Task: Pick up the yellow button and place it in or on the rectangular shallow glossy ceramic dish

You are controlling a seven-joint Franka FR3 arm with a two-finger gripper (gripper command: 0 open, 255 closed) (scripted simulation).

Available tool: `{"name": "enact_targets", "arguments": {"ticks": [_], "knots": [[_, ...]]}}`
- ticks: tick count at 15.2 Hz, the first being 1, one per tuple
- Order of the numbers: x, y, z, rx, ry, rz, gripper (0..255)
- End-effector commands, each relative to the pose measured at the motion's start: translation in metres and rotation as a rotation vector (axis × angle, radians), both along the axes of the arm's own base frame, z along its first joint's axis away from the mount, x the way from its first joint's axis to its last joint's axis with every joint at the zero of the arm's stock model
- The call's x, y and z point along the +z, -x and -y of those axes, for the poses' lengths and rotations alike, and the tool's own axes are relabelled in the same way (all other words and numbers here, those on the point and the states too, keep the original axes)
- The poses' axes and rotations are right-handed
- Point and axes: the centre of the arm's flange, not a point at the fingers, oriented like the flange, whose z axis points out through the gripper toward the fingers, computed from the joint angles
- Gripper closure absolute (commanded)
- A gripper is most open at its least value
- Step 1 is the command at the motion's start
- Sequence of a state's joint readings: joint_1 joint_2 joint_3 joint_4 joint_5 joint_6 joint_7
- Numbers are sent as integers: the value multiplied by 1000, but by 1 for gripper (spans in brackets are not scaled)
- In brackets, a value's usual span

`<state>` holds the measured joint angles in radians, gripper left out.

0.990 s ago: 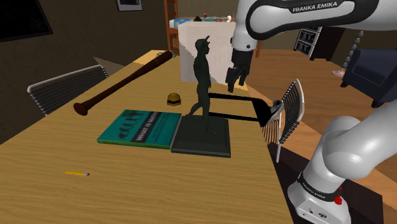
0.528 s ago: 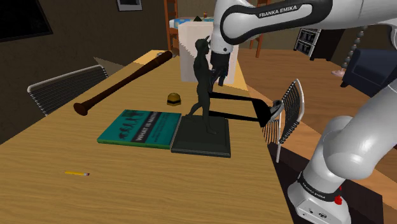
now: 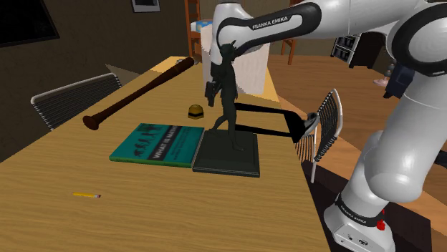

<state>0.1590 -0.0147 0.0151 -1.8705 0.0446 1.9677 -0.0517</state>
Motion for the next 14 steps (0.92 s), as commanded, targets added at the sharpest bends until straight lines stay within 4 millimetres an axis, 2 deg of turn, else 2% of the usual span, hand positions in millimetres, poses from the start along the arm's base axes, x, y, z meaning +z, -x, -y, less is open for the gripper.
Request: {"name": "enact_targets", "arguments": {"ticks": [1,5,12,14], "knots": [[-2,-18,-17,24,-5,12,0],[-8,-57,-45,69,-13,33,0],[-45,-61,-48,69,-13,33,0],[-48,-62,-49,69,-13,33,0]]}}
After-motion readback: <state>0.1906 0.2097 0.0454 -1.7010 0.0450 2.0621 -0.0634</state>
